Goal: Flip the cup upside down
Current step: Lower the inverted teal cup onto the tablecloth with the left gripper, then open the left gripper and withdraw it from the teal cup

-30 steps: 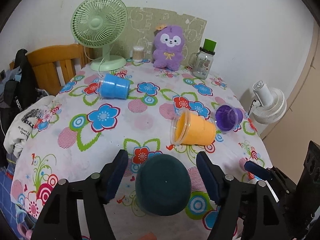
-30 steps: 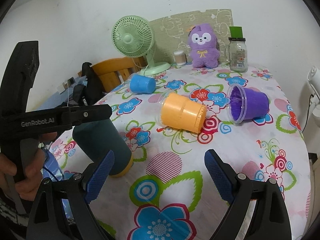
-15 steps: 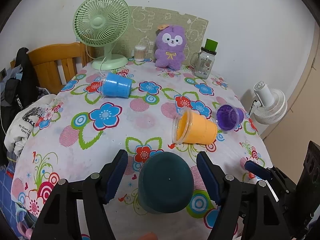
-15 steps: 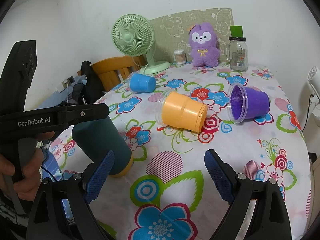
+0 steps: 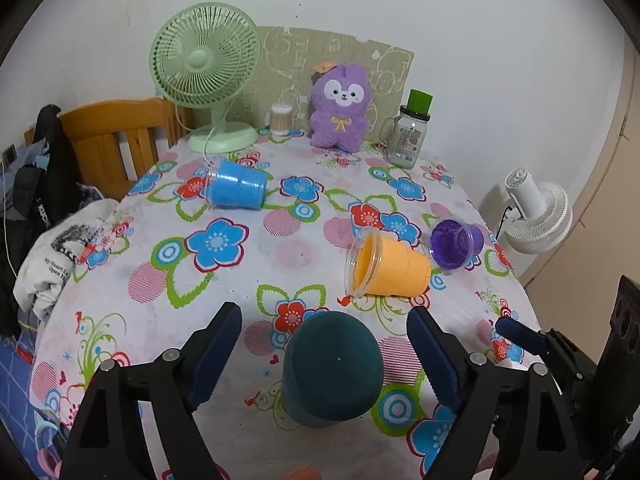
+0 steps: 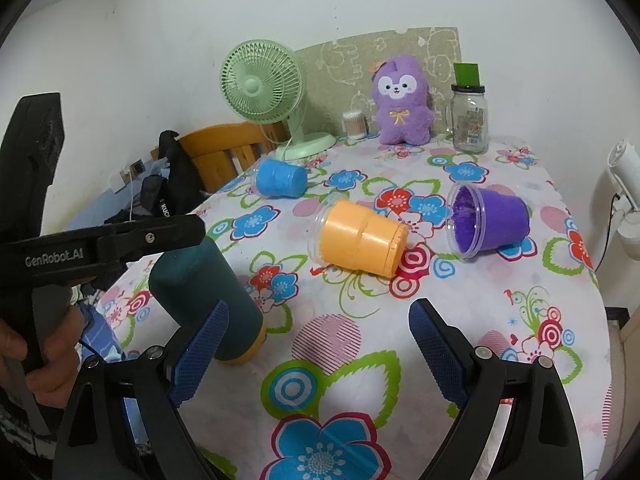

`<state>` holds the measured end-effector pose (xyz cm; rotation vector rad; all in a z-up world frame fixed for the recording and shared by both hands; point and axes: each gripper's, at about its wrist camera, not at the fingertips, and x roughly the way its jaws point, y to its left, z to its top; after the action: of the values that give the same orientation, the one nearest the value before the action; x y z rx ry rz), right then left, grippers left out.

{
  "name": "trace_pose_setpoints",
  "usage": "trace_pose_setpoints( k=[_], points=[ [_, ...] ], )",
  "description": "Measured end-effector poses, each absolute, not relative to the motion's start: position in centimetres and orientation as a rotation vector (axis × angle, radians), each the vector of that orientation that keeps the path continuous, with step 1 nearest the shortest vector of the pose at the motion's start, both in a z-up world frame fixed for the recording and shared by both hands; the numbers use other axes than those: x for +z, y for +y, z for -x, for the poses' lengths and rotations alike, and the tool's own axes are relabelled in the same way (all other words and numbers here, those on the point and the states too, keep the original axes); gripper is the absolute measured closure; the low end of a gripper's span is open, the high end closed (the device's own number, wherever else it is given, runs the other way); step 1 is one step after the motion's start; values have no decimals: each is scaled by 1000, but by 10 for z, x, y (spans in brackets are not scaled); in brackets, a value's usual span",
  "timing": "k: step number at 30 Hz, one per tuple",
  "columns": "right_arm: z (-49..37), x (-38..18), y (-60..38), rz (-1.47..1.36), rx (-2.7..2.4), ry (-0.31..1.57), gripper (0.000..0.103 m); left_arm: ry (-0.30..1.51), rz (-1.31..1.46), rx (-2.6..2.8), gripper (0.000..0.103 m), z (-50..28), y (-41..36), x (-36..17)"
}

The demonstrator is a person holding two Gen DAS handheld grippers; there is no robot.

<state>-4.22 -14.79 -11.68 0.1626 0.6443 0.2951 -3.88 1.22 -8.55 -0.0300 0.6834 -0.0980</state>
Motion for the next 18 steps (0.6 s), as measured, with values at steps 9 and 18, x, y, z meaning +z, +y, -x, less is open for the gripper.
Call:
trace_pose_setpoints(
  k=[9, 18],
  points=[
    [50, -94, -145, -141, 274, 585, 5, 629, 36, -93, 9, 48, 18, -70],
    [61, -58, -138, -113, 214, 461, 0, 515, 34, -82, 3, 62, 25, -43]
  ],
)
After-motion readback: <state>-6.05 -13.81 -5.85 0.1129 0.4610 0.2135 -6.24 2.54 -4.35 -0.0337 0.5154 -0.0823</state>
